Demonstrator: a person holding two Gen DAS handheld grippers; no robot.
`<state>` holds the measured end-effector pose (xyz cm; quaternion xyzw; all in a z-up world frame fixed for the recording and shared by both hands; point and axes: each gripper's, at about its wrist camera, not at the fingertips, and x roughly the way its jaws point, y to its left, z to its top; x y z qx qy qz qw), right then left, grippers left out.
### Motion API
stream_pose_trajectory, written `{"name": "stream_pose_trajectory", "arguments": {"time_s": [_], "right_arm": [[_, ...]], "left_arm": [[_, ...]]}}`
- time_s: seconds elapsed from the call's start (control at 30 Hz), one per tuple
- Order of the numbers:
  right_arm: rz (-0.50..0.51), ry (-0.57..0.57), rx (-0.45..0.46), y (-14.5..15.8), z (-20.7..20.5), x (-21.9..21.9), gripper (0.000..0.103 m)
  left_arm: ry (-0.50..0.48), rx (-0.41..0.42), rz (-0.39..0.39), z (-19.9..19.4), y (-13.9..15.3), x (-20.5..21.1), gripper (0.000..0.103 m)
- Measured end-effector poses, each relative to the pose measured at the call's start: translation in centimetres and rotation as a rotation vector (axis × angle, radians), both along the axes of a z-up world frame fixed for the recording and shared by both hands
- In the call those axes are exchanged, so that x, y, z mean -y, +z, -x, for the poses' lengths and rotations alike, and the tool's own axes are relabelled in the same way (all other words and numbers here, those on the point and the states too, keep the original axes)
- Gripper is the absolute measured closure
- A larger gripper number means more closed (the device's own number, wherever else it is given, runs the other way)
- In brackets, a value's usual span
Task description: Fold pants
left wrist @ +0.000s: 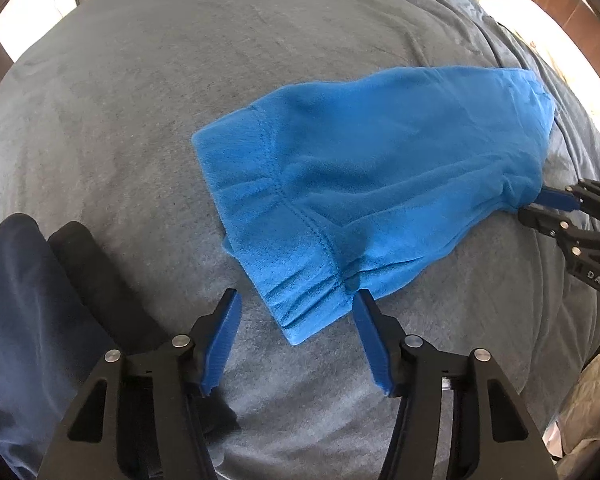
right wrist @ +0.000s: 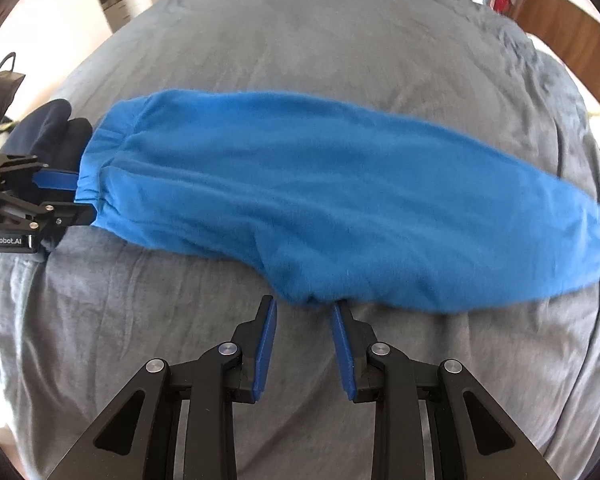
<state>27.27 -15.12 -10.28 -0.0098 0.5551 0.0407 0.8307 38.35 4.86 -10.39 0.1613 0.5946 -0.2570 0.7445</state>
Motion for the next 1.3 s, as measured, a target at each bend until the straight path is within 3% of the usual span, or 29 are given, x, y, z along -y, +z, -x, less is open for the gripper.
{"name": "stream_pose_trajectory", "arguments": {"time_s": [0.13,0.3,0.37,0.4,0.53,0.7,1.13,1.3], "right_arm": [[0.008,0.029,0.021,0.1,-1.0,0.2,0.074],[-0.012,0.065,0.007,-0.1,-1.6,0.3,0.075],[-0.021,0.075,0.001,-0.1,-1.8,0.5,0.082],[-0.024,0.077,0.001,0.0,-1.8,0.6,0.089],[-0.064,0.055,-0.015,1.0,-1.6,1.5,0.095],[-0.025,0.076,-0.073,1.9,-1.0,1.8,0.096],[0.073,0.045,-0.252,-2.2,-2.0,0.6,0.097],[0.097,-0.034,-0.302,-2.9,-1.5,1.6,0.096]], "left_arm": [[0.004,-0.014,0.019,0.0,-0.1,0.1,0.053],[0.009,-0.025,0.035,0.2,-0.2,0.2,0.072],[0.0,-0.024,0.03,0.6,0.2,0.1,0.089],[-0.01,-0.027,0.027,1.0,0.5,0.0,0.09],[-0.054,-0.035,-0.001,2.2,1.2,0.5,0.092],[-0.057,-0.068,-0.052,2.2,0.8,0.0,0.095],[-0.018,-0.13,-0.06,1.0,-0.4,-1.5,0.097],[-0.024,-0.121,-0.134,1.4,-0.1,-0.9,0.097]]}}
